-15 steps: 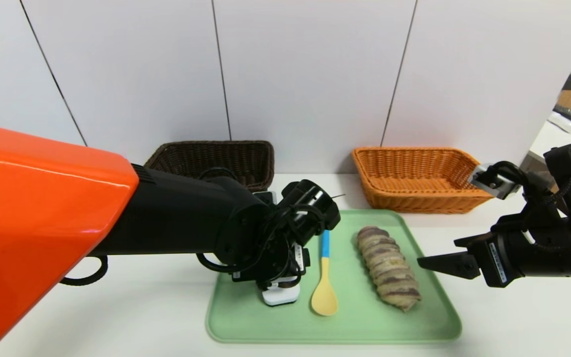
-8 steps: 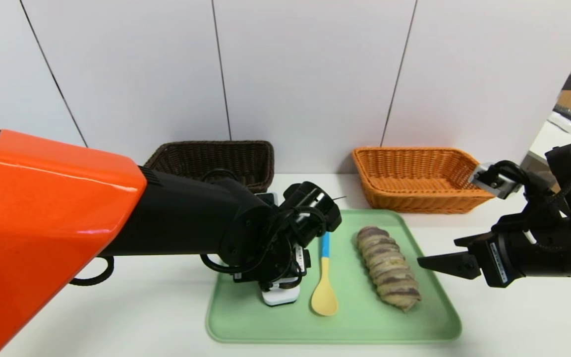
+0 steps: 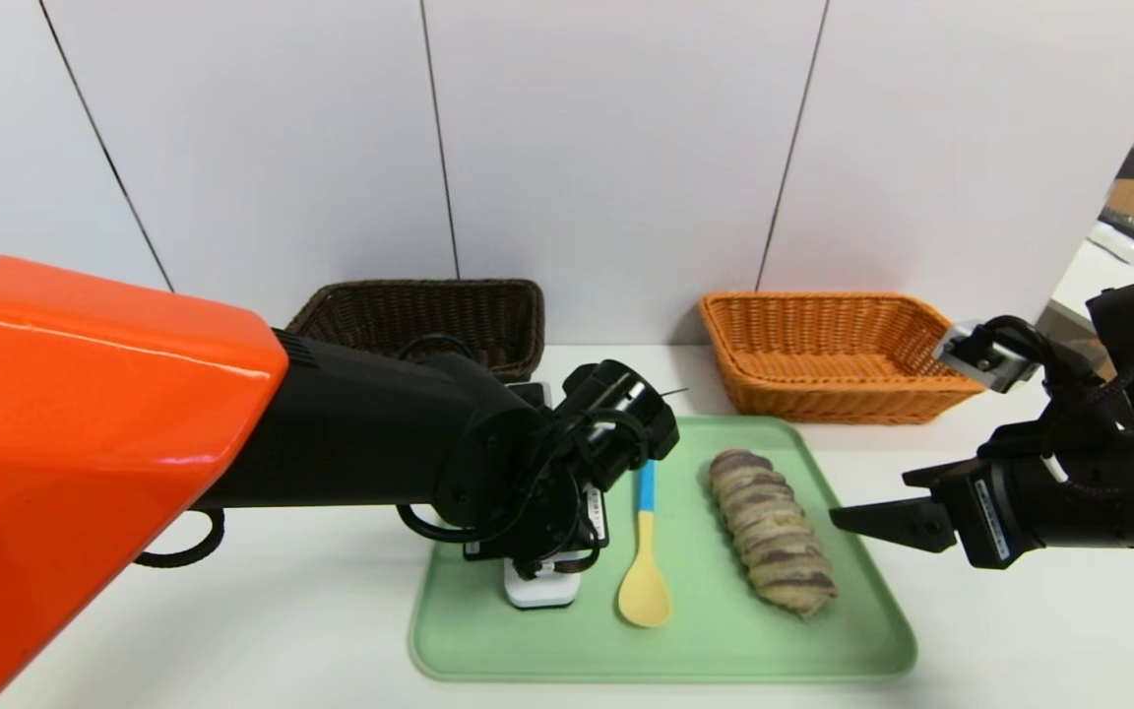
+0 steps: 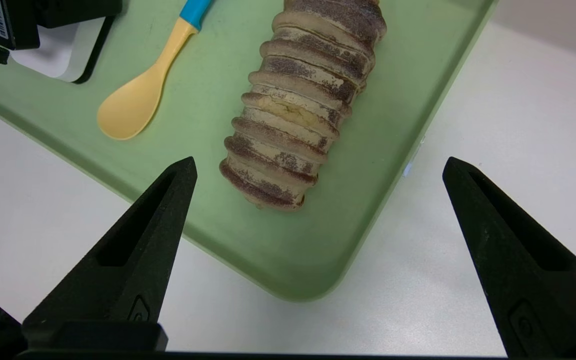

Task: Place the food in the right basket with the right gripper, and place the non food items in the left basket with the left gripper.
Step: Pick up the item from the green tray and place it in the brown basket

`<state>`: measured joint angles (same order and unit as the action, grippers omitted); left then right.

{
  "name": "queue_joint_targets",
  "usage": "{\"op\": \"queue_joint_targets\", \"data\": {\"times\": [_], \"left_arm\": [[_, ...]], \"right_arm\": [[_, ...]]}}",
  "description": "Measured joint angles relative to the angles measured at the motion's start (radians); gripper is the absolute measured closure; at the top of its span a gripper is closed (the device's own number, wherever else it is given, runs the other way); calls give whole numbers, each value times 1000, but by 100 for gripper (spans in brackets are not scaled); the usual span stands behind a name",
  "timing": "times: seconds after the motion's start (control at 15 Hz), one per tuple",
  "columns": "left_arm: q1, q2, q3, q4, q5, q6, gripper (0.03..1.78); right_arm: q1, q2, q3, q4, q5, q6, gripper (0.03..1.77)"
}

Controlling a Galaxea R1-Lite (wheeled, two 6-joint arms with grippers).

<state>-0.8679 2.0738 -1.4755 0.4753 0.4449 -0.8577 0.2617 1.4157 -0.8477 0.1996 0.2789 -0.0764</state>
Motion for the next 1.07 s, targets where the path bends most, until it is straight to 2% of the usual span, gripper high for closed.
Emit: {"op": "queue_joint_targets", "data": {"times": [0.07,0.13,0.8,0.93,1.07], "left_arm": [[0,-2,0,0,1,1,76],[0,-3,0,0,1,1,78],[1,-84,6,16,11,15,80],[17,-141,5,31,37,63,80],[63,-201,-3,29,48,166,80]], "right_arm": [[0,-1,0,0,0,0,10],[0,-1,0,0,0,1,10],[0,-9,1,2,0,2,10],[-1,-10,1,1,0,1,10],[-1,-10,1,0,1,0,10]]}}
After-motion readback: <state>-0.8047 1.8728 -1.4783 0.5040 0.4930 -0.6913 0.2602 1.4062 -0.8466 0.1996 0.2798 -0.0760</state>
